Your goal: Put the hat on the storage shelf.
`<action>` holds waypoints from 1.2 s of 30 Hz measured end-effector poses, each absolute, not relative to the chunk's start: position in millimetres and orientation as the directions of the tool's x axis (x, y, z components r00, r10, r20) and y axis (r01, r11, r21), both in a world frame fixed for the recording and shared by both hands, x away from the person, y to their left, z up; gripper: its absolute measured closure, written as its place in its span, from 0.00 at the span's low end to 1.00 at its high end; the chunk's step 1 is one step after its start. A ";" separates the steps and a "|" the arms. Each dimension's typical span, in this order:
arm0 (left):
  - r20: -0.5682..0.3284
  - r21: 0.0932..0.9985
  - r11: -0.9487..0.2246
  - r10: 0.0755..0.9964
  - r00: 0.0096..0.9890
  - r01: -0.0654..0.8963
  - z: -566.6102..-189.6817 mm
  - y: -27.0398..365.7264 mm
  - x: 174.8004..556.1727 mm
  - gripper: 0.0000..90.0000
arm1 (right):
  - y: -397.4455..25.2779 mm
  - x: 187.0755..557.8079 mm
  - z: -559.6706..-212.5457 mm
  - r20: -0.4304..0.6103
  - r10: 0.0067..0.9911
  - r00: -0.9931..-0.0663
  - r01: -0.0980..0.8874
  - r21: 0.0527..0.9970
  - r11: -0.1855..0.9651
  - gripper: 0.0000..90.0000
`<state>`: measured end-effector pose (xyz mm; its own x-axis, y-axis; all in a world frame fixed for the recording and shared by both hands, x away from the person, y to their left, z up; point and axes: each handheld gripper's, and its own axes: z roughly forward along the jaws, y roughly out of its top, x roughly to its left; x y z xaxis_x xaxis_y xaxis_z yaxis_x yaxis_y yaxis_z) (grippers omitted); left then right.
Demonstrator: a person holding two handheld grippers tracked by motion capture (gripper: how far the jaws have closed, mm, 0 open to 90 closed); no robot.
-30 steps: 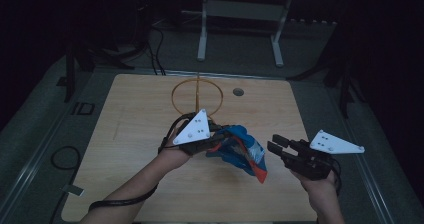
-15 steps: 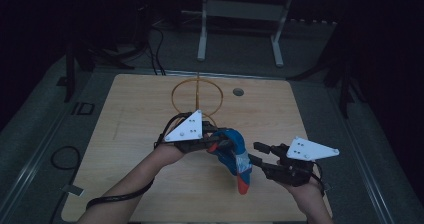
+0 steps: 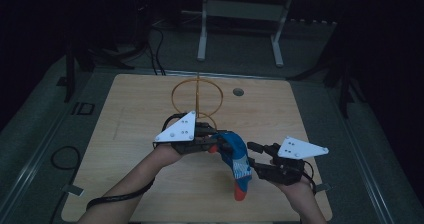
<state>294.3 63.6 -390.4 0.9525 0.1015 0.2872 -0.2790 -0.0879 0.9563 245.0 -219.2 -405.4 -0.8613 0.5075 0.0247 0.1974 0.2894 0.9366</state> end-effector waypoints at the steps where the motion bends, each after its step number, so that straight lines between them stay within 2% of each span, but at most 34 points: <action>1: 0.282 0.958 -0.075 0.094 0.955 -0.275 -390.2 63.5 294.0 0.98 | -218.7 244.8 -405.3 0.026 0.505 -0.863 0.196 0.938 0.287 0.63; 4: 0.272 0.962 -0.056 0.084 0.959 -0.268 -389.3 63.1 293.2 0.98 | -218.0 243.7 -403.9 0.014 0.506 -0.862 0.181 0.942 0.282 0.72; 9: 0.267 0.963 -0.049 0.079 0.960 -0.264 -388.3 64.5 292.9 0.98 | -221.2 242.5 -400.7 0.013 0.522 -0.853 0.167 0.954 0.250 0.99; 15: 0.266 0.963 -0.061 0.089 0.960 -0.262 -388.7 67.3 293.1 0.98 | -222.7 240.7 -396.2 -0.021 0.533 -0.846 0.148 0.951 0.273 1.00; 28: 0.298 0.948 -0.149 0.121 0.947 -0.280 -391.2 75.2 290.7 0.95 | -238.8 239.9 -376.7 -0.032 0.566 -0.824 0.122 0.965 0.233 1.00; 34: 0.216 0.960 -0.212 0.139 0.966 -0.184 -385.0 77.8 288.5 0.87 | -241.7 240.6 -371.0 -0.043 0.588 -0.808 0.121 0.964 0.236 1.00; 36: 0.237 0.954 -0.225 0.167 0.957 -0.197 -383.3 79.1 285.0 0.77 | -241.8 240.7 -370.3 -0.041 0.590 -0.806 0.123 0.964 0.236 1.00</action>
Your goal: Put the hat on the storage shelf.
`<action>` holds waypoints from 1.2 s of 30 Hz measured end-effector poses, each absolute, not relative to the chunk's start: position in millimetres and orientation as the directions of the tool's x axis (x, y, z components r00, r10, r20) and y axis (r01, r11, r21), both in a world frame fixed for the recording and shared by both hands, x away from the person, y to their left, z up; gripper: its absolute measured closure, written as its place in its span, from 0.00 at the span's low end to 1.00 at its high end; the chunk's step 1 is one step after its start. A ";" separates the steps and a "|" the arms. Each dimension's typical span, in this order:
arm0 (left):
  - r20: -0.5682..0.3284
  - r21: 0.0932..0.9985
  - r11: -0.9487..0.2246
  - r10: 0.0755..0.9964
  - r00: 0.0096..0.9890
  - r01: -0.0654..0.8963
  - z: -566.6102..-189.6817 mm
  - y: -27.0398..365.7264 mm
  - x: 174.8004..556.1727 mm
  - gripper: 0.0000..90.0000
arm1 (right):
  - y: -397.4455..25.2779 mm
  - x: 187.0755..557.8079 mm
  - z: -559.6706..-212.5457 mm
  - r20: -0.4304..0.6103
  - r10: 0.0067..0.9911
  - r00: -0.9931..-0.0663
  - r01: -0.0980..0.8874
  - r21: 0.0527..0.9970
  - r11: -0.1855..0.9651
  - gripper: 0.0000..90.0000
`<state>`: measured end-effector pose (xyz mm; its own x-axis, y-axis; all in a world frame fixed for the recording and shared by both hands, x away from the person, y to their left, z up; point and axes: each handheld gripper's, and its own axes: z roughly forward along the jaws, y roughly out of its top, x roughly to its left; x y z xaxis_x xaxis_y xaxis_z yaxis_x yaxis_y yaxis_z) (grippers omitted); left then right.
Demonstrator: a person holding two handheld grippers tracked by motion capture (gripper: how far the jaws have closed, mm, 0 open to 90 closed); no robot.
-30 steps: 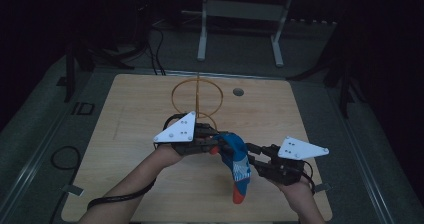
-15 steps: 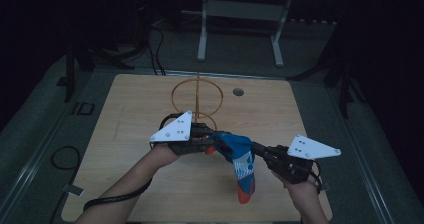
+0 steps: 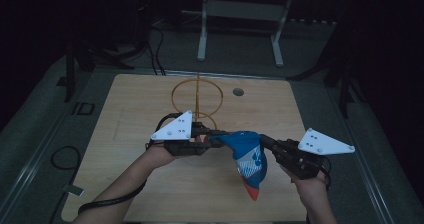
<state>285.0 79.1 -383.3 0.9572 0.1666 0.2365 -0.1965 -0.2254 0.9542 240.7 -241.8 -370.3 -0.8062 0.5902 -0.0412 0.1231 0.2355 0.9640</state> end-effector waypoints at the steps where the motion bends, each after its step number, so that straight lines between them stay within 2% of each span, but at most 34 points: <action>1: 0.243 0.954 -0.224 0.185 0.952 -0.200 -382.7 80.2 283.4 0.72 | -242.0 240.6 -370.0 -0.042 0.593 -0.804 0.123 0.964 0.235 1.00; 5: 0.240 0.958 -0.213 0.238 0.941 -0.190 -382.0 88.2 277.4 0.59 | -245.3 240.4 -367.4 -0.040 0.605 -0.796 0.124 0.966 0.226 1.00; 14: 0.235 0.953 -0.268 0.358 0.904 -0.141 -395.5 109.7 268.9 0.46 | -250.3 245.9 -358.1 -0.044 0.624 -0.780 0.112 0.972 0.208 1.00; 17: 0.224 0.954 -0.278 0.400 0.889 -0.115 -402.4 117.2 266.3 0.35 | -248.6 253.7 -353.6 -0.043 0.628 -0.777 0.113 0.972 0.206 1.00; 22: 0.178 0.968 -0.241 0.483 0.857 -0.065 -415.6 138.2 264.0 0.21 | -242.3 265.8 -346.8 -0.044 0.624 -0.780 0.111 0.972 0.207 1.00; 26: 0.160 0.971 -0.238 0.525 0.836 -0.037 -425.0 154.6 262.2 0.16 | -235.3 274.6 -339.2 -0.047 0.625 -0.779 0.103 0.974 0.202 1.00; 28: 0.160 0.969 -0.247 0.550 0.820 -0.024 -430.0 160.6 261.8 0.09 | -230.3 280.4 -332.7 -0.063 0.633 -0.772 0.090 0.974 0.207 1.00; 30: 0.144 0.970 -0.244 0.576 0.805 0.002 -437.1 168.4 261.0 0.07 | -225.7 287.1 -326.7 -0.070 0.636 -0.768 0.082 0.975 0.206 1.00; 31: 0.142 0.969 -0.246 0.592 0.793 0.011 -440.7 171.6 260.2 0.03 | -223.3 290.6 -323.7 -0.071 0.638 -0.766 0.081 0.975 0.205 1.00; 36: 0.092 0.975 -0.214 0.646 0.758 0.065 -461.0 190.7 254.9 0.02 | -209.5 306.5 -309.8 -0.085 0.644 -0.760 0.066 0.976 0.207 1.00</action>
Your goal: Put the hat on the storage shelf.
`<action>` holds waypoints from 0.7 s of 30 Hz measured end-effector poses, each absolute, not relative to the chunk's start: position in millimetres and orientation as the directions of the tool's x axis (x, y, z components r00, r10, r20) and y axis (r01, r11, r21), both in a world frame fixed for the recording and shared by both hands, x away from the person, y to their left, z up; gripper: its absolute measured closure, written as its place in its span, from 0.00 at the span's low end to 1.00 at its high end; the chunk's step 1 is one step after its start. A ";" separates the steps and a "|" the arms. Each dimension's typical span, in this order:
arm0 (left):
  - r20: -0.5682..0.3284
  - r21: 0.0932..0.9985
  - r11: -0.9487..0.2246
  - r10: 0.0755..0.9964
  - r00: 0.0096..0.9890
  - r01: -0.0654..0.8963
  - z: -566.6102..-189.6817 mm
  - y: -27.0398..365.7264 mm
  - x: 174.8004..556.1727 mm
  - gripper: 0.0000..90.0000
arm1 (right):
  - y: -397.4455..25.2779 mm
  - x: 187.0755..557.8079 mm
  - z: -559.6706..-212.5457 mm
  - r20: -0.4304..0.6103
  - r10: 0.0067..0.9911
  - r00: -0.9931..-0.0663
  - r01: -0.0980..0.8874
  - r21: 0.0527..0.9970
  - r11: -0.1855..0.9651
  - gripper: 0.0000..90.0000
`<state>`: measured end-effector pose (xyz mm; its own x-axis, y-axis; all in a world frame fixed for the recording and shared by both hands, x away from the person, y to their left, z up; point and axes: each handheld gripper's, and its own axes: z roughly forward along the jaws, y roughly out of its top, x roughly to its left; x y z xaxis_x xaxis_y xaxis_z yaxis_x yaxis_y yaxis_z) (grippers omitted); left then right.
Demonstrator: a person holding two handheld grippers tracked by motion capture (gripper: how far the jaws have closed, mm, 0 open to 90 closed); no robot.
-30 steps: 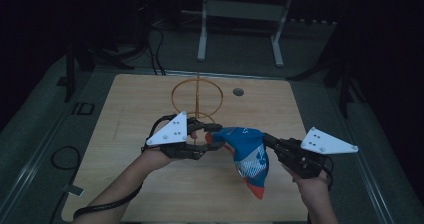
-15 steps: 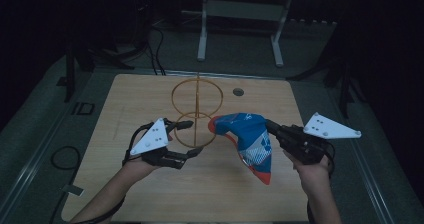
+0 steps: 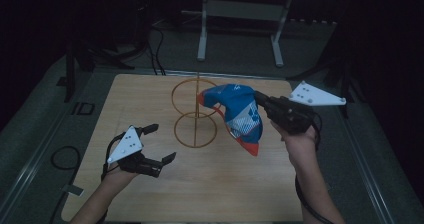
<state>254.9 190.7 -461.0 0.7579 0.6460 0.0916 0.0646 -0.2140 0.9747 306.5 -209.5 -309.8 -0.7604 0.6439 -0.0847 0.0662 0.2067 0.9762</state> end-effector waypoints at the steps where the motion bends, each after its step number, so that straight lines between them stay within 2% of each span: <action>1: 0.093 0.976 -0.207 0.665 0.741 0.063 -464.8 194.6 253.0 0.02 | -205.8 311.1 -306.3 -0.089 0.647 -0.758 0.061 0.977 0.206 1.00; 13: 0.102 0.979 -0.195 0.740 0.664 0.066 -502.6 216.1 234.5 0.02 | -156.5 359.4 -283.1 -0.112 0.670 -0.734 0.050 0.975 0.218 1.00; 21: 0.063 0.984 -0.155 0.757 0.651 0.085 -513.1 221.9 230.4 0.02 | -109.0 384.2 -287.9 -0.084 0.606 -0.791 0.089 0.964 0.250 1.00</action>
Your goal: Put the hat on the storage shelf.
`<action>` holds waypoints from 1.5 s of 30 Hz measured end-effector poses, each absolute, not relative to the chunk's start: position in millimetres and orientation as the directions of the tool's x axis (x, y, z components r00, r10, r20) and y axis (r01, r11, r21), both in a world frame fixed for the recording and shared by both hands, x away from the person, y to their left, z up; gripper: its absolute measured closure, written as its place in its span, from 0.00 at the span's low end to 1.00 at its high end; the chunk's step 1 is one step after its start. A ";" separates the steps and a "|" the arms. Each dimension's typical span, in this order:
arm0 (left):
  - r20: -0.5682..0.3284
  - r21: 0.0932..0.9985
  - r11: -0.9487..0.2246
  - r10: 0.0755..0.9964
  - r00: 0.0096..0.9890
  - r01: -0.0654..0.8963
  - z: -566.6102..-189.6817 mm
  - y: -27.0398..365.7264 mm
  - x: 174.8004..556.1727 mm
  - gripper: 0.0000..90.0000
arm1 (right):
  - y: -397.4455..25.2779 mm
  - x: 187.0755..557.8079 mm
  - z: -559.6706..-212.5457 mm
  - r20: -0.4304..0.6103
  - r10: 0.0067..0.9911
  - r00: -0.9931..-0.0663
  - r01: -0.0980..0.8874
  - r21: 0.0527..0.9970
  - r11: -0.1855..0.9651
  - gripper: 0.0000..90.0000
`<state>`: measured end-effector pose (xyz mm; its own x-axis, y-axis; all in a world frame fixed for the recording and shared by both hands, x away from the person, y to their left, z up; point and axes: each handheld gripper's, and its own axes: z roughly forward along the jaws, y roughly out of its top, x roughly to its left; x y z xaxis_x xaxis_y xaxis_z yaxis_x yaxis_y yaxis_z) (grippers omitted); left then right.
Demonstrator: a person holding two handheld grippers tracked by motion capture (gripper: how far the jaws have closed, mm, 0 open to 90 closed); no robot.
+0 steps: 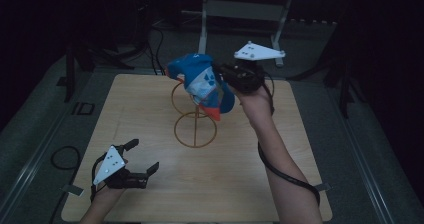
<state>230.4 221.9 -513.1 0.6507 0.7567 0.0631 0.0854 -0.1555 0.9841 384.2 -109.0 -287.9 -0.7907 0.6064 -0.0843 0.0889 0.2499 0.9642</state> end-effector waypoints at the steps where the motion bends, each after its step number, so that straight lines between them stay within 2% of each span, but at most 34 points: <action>1: 0.063 0.985 -0.153 0.760 0.647 0.084 -514.0 222.0 229.9 0.02 | -103.1 387.2 -290.1 -0.076 0.595 -0.800 0.097 0.962 0.254 1.00; 14: 0.001 0.990 -0.087 0.788 0.616 0.110 -530.2 228.5 226.4 0.02 | -46.7 403.7 -321.9 -0.041 0.503 -0.863 0.153 0.928 0.339 1.00; 19: -0.004 0.991 -0.077 0.793 0.610 0.106 -532.2 229.9 225.8 0.02 | -36.0 412.1 -329.6 -0.043 0.508 -0.861 0.172 0.913 0.370 1.00; 23: -0.005 0.991 -0.076 0.793 0.609 0.107 -533.1 230.0 226.5 0.02 | -34.9 417.7 -338.8 -0.044 0.530 -0.847 0.200 0.897 0.395 1.00; 35: 0.000 0.988 -0.094 0.785 0.619 0.120 -537.7 226.2 227.1 0.02 | -69.5 420.6 -345.7 -0.007 0.573 -0.819 0.239 0.904 0.353 1.00; 37: 0.000 0.988 -0.096 0.784 0.620 0.121 -538.2 226.3 227.5 0.02 | -72.9 420.0 -347.6 0.005 0.565 -0.825 0.242 0.907 0.345 0.98; 40: -0.012 0.988 -0.085 0.784 0.621 0.126 -538.8 226.1 228.5 0.02 | -77.1 417.9 -349.3 0.018 0.561 -0.828 0.239 0.915 0.324 0.88; 45: -0.008 0.988 -0.091 0.780 0.626 0.125 -539.4 225.9 229.2 0.02 | -82.4 417.1 -354.0 0.017 0.575 -0.818 0.250 0.911 0.328 0.81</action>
